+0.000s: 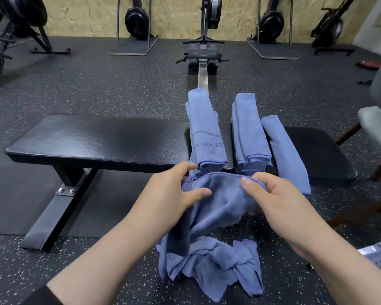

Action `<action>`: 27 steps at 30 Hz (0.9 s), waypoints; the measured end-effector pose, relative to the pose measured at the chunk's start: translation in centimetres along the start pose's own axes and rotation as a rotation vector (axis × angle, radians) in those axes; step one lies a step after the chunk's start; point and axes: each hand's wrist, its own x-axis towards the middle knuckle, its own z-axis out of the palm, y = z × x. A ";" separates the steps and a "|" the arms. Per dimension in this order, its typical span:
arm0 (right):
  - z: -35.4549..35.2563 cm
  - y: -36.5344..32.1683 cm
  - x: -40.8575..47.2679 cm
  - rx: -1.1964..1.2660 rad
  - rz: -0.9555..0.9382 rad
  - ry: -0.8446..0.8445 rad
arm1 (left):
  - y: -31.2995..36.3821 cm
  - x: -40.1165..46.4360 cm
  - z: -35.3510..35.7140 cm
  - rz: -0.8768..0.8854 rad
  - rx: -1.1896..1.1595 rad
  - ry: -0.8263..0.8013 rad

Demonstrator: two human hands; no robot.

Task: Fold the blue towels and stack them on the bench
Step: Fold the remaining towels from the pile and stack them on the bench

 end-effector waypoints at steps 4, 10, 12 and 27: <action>0.1 -0.2 -0.4 -0.073 -0.011 -0.019 | -0.6 0.3 -0.4 0.003 0.159 -0.003; 0.7 -0.6 -0.7 -0.131 -0.060 -0.084 | -1.2 0.2 -0.3 0.081 0.249 0.019; 0.8 -0.7 -0.7 -0.143 -0.045 -0.119 | -1.4 0.2 -0.4 0.089 0.244 0.111; 2.3 -1.1 -1.4 0.251 0.183 -0.190 | 1.0 -0.7 0.7 -0.043 -0.152 0.252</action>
